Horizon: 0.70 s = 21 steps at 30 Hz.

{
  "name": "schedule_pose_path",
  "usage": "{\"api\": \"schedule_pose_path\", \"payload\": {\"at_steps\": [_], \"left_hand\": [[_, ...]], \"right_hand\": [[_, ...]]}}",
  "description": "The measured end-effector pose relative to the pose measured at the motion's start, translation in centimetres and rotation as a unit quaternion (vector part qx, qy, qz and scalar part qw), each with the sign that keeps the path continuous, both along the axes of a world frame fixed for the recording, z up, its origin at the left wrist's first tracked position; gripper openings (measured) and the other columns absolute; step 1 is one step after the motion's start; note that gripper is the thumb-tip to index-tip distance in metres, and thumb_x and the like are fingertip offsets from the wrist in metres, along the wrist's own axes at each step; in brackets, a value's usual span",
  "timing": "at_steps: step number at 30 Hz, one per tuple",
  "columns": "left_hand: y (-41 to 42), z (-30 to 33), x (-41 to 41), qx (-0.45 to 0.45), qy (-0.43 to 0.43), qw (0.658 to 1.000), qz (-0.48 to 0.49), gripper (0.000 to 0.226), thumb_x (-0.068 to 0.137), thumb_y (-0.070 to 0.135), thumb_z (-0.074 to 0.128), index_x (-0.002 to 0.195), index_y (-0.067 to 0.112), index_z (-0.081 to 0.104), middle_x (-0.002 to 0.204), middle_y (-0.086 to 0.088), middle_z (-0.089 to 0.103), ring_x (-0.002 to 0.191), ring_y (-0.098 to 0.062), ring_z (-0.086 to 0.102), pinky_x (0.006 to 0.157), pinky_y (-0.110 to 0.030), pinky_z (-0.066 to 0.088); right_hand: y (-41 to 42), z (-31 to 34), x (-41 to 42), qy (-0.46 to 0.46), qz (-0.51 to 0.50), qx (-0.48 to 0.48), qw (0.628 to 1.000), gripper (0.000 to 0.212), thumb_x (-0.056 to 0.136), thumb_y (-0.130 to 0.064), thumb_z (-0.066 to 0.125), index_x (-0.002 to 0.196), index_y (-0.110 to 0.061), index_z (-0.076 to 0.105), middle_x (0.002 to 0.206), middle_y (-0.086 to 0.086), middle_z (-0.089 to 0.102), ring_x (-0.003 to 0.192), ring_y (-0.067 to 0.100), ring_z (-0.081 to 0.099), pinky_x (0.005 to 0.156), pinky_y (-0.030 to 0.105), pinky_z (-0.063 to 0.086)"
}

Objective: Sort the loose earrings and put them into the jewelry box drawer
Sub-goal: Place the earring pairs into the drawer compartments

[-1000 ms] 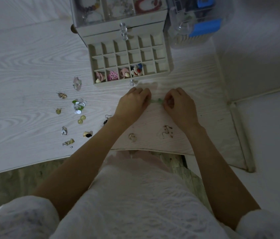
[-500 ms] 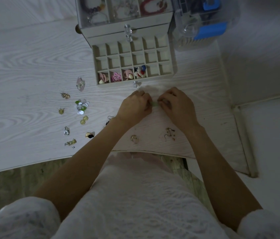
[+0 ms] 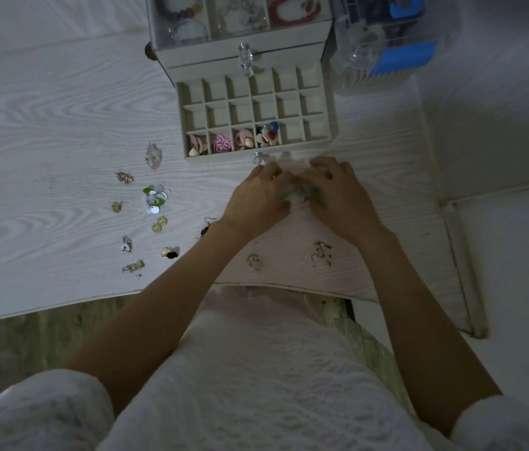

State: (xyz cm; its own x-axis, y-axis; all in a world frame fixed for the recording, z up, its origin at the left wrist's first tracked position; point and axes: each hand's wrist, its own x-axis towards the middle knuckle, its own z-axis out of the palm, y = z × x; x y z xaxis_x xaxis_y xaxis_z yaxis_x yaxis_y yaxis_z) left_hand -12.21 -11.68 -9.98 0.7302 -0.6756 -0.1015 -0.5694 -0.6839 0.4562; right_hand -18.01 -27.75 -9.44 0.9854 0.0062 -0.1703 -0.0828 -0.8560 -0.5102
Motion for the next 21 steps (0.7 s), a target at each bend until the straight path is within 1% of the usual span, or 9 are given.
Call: {"api": "schedule_pose_path", "payload": {"at_steps": [3,6,8,11,13,15,16,19,21], "left_hand": [[-0.5,0.2,0.0,-0.025,-0.003,1.000,-0.010,0.013,0.080,0.003,0.061,0.093,0.003,0.065,0.087,-0.017,0.062,0.077,-0.033,0.059,0.063,-0.035,0.048],[-0.2,0.2,0.3,-0.023,-0.019,1.000,0.002,0.011,0.086,0.001,0.055,0.094,-0.001,0.063,0.086,-0.021,0.061,0.077,-0.036,0.058,0.066,-0.044,0.052],[0.4,0.4,0.8,-0.050,-0.035,0.998,0.022,0.016,0.089,0.001,0.052,0.101,-0.001,0.062,0.094,-0.021,0.062,0.083,-0.035,0.059,0.073,-0.038,0.051],[0.5,1.9,1.9,-0.138,-0.030,0.988,0.063,0.018,0.091,0.005,0.052,0.104,0.002,0.064,0.098,-0.017,0.061,0.081,-0.022,0.057,0.072,-0.024,0.043],[-0.2,2.7,3.1,-0.185,-0.001,0.977,0.103,0.017,0.091,0.007,0.052,0.103,0.005,0.064,0.096,-0.013,0.060,0.077,-0.018,0.057,0.069,-0.024,0.046],[-1.1,3.0,4.4,-0.210,0.027,0.968,0.137,0.016,0.091,0.009,0.053,0.102,0.008,0.064,0.095,-0.010,0.061,0.077,-0.018,0.058,0.069,-0.026,0.049],[-1.5,2.9,5.0,-0.207,0.029,0.967,0.142,0.016,0.090,0.009,0.054,0.102,0.009,0.064,0.094,-0.010,0.061,0.078,-0.019,0.059,0.070,-0.027,0.049],[-2.5,2.2,6.3,-0.145,0.010,0.980,0.133,0.015,0.087,0.011,0.056,0.099,0.006,0.065,0.091,-0.015,0.062,0.079,-0.026,0.059,0.071,-0.034,0.049],[-2.8,1.9,6.8,-0.095,-0.010,0.989,0.117,0.016,0.086,0.012,0.059,0.098,0.006,0.067,0.090,-0.017,0.064,0.084,-0.032,0.057,0.073,-0.037,0.047]], "right_hand": [[-0.4,-0.1,0.1,-0.040,-0.026,-0.003,0.999,0.019,0.086,-0.009,0.059,0.105,-0.007,0.064,0.114,0.010,0.057,0.098,0.027,0.051,0.077,0.033,0.045],[-1.1,-0.3,-0.5,-0.056,-0.065,-0.013,0.996,0.010,0.086,-0.008,0.059,0.094,-0.005,0.065,0.099,0.011,0.059,0.087,0.025,0.054,0.072,0.028,0.041],[-1.4,-0.3,-0.9,-0.056,-0.097,-0.014,0.994,0.009,0.086,-0.009,0.059,0.092,-0.004,0.063,0.094,0.011,0.059,0.082,0.022,0.054,0.071,0.027,0.040],[-1.6,-0.1,-1.1,-0.063,-0.146,0.007,0.987,0.007,0.087,-0.009,0.057,0.091,-0.005,0.061,0.087,0.009,0.062,0.074,0.014,0.050,0.068,0.026,0.039],[-1.5,0.0,-1.1,-0.069,-0.183,0.044,0.980,0.006,0.088,-0.008,0.055,0.090,-0.006,0.061,0.084,0.008,0.064,0.071,0.016,0.055,0.068,0.030,0.047],[-1.4,0.2,-0.9,-0.074,-0.220,0.093,0.968,0.006,0.089,-0.007,0.054,0.090,-0.006,0.060,0.082,0.007,0.066,0.072,0.018,0.060,0.070,0.032,0.051],[-1.4,0.3,-0.8,-0.075,-0.231,0.115,0.963,0.006,0.090,-0.007,0.053,0.091,-0.006,0.059,0.082,0.005,0.066,0.074,0.018,0.061,0.070,0.029,0.052],[-1.1,1.0,-0.3,-0.090,-0.243,0.169,0.951,0.007,0.090,-0.004,0.052,0.094,-0.006,0.058,0.084,0.000,0.063,0.078,0.014,0.061,0.069,0.009,0.046],[-1.0,1.6,0.5,-0.110,-0.241,0.190,0.945,0.008,0.090,-0.004,0.052,0.093,-0.007,0.058,0.086,0.000,0.064,0.079,0.014,0.061,0.070,0.010,0.047]]}}
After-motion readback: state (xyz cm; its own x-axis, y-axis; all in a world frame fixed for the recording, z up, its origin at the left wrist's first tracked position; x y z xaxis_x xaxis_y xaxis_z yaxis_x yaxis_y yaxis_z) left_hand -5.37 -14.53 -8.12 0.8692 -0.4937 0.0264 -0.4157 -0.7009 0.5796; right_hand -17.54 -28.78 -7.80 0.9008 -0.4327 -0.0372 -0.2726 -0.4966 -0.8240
